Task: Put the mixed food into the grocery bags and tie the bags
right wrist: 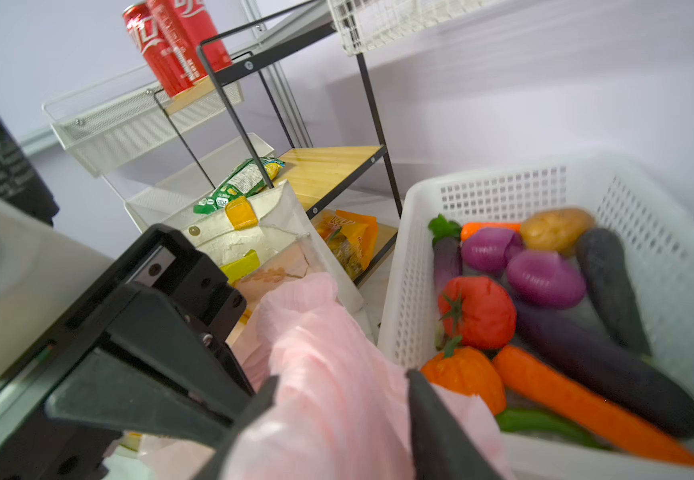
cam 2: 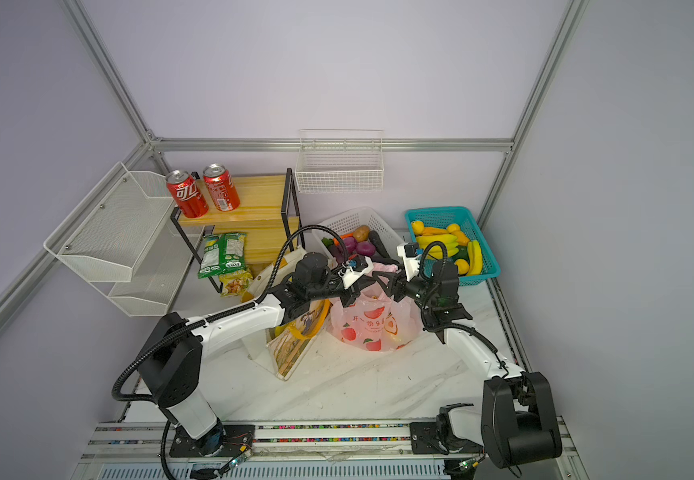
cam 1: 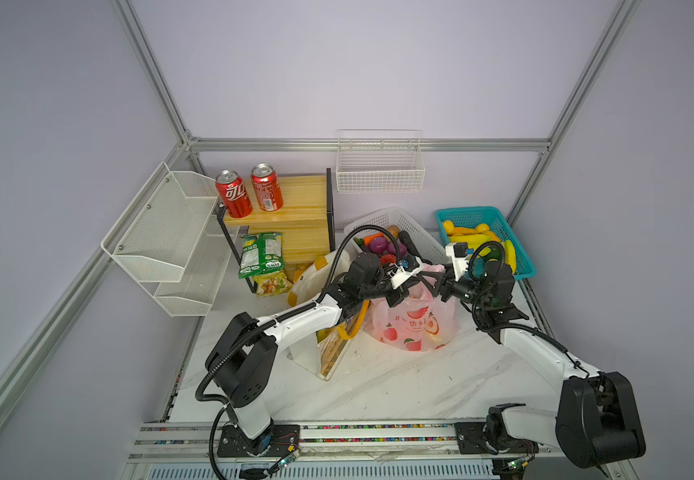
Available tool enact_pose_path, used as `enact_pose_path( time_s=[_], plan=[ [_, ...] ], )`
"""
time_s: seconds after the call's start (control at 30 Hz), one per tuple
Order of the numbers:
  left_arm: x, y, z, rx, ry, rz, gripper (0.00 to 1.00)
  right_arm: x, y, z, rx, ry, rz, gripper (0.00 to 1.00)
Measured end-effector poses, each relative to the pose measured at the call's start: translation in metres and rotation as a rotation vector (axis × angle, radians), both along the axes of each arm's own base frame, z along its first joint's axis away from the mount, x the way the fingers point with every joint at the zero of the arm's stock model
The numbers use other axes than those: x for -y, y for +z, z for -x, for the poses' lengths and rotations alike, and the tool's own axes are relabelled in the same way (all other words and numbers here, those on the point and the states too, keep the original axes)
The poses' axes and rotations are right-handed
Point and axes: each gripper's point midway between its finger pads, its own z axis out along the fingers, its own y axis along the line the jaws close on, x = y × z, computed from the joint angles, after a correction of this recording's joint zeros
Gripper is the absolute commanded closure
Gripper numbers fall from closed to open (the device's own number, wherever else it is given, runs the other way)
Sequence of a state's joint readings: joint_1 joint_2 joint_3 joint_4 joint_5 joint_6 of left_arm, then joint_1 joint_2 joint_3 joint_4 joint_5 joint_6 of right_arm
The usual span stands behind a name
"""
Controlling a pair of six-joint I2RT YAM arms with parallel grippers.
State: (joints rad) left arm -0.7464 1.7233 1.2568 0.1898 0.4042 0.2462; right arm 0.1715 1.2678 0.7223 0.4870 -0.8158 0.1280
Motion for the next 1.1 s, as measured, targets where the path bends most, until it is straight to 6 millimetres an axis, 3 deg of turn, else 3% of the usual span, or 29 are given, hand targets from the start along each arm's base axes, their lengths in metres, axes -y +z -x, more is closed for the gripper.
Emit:
enact_pose_path(
  time_s=[0.1,0.17,0.33,0.5,0.6,0.77,0.9,0.97,1.1],
  plan=[
    [0.000,0.000,-0.001,0.008,0.002,-0.005,0.87,-0.003,0.003,0.001,0.018,0.019,-0.002,0.91],
    [-0.001,-0.001,0.000,0.006,0.002,-0.008,0.79,-0.004,0.003,0.001,0.025,0.023,0.005,0.97],
    [-0.001,-0.013,0.007,-0.029,-0.029,-0.045,0.54,-0.003,0.004,0.001,0.049,0.028,0.035,1.00],
    [-0.007,-0.021,0.033,-0.117,-0.116,-0.092,0.42,-0.002,0.013,0.009,0.107,0.034,0.084,1.00],
    [-0.015,-0.004,0.054,-0.145,-0.178,-0.083,0.38,-0.001,0.020,0.015,0.154,0.041,0.114,1.00],
    [-0.041,0.054,0.070,-0.102,-0.231,0.003,0.31,-0.001,0.030,0.022,0.213,0.060,0.149,1.00],
    [-0.066,0.097,0.053,-0.033,-0.190,0.073,0.28,-0.003,0.029,0.026,0.223,0.086,0.159,1.00],
    [-0.073,0.108,0.040,-0.019,-0.165,0.085,0.28,-0.004,0.028,0.028,0.225,0.100,0.158,1.00],
    [-0.066,0.120,0.013,-0.019,-0.157,0.069,0.26,-0.006,0.029,0.031,0.230,0.118,0.155,1.00]
  ],
)
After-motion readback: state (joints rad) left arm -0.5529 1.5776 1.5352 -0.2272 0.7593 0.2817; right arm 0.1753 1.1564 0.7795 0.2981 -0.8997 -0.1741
